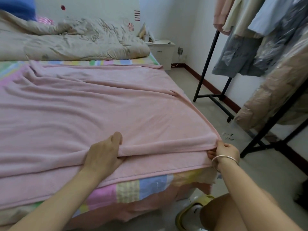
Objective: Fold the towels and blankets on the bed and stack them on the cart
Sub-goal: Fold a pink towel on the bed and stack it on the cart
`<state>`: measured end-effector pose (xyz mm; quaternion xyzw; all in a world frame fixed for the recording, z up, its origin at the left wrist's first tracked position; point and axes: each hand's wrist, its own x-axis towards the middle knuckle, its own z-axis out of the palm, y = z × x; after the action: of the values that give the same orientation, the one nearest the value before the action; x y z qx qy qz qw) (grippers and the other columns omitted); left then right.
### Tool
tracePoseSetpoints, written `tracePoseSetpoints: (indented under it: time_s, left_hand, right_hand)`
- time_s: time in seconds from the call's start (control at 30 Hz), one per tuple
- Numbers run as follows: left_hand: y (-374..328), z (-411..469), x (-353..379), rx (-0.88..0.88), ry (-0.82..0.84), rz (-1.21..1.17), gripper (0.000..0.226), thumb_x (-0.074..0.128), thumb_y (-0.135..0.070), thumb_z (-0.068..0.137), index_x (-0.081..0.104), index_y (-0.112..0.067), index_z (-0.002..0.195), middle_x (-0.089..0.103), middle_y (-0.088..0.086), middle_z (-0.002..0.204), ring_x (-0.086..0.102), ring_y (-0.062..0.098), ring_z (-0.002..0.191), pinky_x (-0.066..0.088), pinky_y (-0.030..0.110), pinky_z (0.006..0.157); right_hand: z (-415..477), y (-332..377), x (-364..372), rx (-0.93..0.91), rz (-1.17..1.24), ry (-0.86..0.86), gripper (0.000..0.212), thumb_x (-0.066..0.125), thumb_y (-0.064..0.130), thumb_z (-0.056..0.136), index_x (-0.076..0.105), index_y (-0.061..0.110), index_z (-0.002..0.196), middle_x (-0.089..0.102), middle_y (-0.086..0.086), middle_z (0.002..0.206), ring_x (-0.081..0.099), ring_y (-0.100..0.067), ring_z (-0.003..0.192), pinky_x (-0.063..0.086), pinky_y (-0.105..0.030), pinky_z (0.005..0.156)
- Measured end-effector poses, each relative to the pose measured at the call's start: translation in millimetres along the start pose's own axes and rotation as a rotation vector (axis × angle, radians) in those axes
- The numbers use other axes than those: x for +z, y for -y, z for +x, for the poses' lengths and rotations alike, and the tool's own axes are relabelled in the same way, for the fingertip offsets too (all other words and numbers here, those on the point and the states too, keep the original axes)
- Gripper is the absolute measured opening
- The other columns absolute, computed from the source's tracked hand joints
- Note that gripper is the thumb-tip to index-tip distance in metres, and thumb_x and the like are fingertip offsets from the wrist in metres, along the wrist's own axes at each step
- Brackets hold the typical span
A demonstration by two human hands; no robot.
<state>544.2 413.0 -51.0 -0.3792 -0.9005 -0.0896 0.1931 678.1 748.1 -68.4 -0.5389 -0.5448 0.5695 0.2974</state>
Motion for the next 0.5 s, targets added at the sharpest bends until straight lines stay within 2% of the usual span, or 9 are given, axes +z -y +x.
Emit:
tracePoseSetpoints:
  time_s: [0.07, 0.13, 0.2, 0.27, 0.33, 0.43, 0.5]
  left_hand:
    - [1, 2, 2, 0.007, -0.015, -0.014, 0.06, 0.088, -0.036, 0.054, 0.042, -0.019, 0.088, 0.06, -0.001, 0.064, 0.059, 0.031, 0.045, 0.031, 0.026, 0.041]
    - [1, 0, 0, 0.065, -0.042, -0.047, 0.06, 0.088, -0.033, 0.055, 0.044, -0.021, 0.093, 0.063, -0.002, 0.072, 0.062, 0.028, 0.051, 0.04, 0.028, 0.04]
    - [0, -3, -3, 0.157, -0.097, -0.083, 0.047, 0.079, -0.032, 0.064, 0.047, -0.021, 0.097, 0.062, -0.002, 0.083, 0.064, 0.025, 0.06, 0.046, 0.03, 0.045]
    - [0, -6, -6, 0.26, -0.132, -0.081, 0.029, 0.062, -0.032, 0.074, 0.053, -0.018, 0.098, 0.06, 0.001, 0.093, 0.061, 0.026, 0.072, 0.046, 0.034, 0.059]
    - [-3, -7, -10, 0.325, -0.156, -0.102, 0.023, 0.058, -0.027, 0.078, 0.06, -0.014, 0.097, 0.06, 0.004, 0.099, 0.06, 0.028, 0.082, 0.043, 0.035, 0.071]
    - [-12, -6, -16, 0.311, -0.201, -0.144, 0.019, 0.055, -0.024, 0.082, 0.066, -0.012, 0.09, 0.059, 0.004, 0.092, 0.056, 0.026, 0.076, 0.043, 0.035, 0.068]
    - [-18, -8, -15, 0.311, -0.138, -0.171, 0.018, 0.053, -0.026, 0.083, 0.067, -0.015, 0.086, 0.058, 0.001, 0.085, 0.056, 0.023, 0.069, 0.042, 0.033, 0.061]
  right_hand:
    - [4, 0, -2, 0.003, 0.007, 0.023, 0.024, 0.052, 0.028, 0.096, 0.054, 0.009, 0.081, 0.06, -0.014, 0.056, 0.058, -0.024, 0.04, 0.057, -0.042, 0.063]
    - [7, 2, -4, 0.0, -0.009, 0.055, 0.027, 0.052, 0.031, 0.096, 0.054, 0.008, 0.083, 0.06, -0.013, 0.056, 0.058, -0.023, 0.039, 0.056, -0.037, 0.056]
    - [11, 4, -5, -0.002, -0.012, 0.095, 0.03, 0.054, 0.033, 0.096, 0.053, 0.008, 0.079, 0.059, -0.012, 0.06, 0.06, -0.025, 0.046, 0.057, -0.035, 0.052]
    - [15, 6, -7, -0.05, -0.039, 0.12, 0.033, 0.057, 0.035, 0.094, 0.055, 0.009, 0.073, 0.058, -0.011, 0.063, 0.063, -0.028, 0.056, 0.059, -0.042, 0.059]
    - [19, 9, -7, -0.083, -0.031, 0.127, 0.033, 0.059, 0.033, 0.093, 0.055, 0.011, 0.068, 0.056, -0.01, 0.068, 0.061, -0.027, 0.062, 0.059, -0.045, 0.065]
    - [23, 12, -11, -0.031, 0.034, 0.124, 0.024, 0.057, 0.018, 0.095, 0.057, 0.014, 0.071, 0.053, -0.009, 0.073, 0.05, -0.019, 0.059, 0.051, -0.032, 0.06]
    - [29, 8, -14, -0.086, -0.058, 0.094, 0.021, 0.059, 0.019, 0.092, 0.06, 0.02, 0.071, 0.059, -0.01, 0.079, 0.05, -0.021, 0.065, 0.047, -0.034, 0.068]
